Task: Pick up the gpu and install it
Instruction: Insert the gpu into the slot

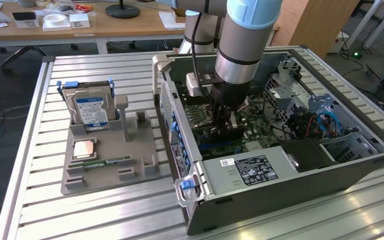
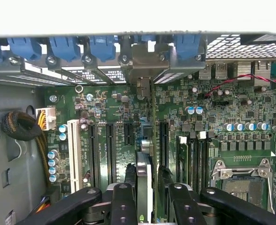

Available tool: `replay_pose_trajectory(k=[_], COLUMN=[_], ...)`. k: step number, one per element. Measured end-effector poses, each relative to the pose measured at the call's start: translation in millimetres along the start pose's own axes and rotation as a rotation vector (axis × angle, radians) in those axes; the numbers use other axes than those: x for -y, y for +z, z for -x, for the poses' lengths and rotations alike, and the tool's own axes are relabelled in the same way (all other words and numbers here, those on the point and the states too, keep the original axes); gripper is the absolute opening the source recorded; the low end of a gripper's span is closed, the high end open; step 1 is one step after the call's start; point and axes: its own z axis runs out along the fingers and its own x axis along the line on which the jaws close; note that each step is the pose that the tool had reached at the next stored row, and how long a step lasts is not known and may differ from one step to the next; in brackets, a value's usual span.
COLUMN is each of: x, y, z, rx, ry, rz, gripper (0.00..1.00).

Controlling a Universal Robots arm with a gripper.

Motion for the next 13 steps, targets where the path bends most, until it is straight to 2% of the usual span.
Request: replay_pose_trajectory(k=[13], x=[-0.2], y=[0.7], z=[1.0], rx=[0.0003], ry=[0.000], rz=[0.0000], gripper=[0.33])
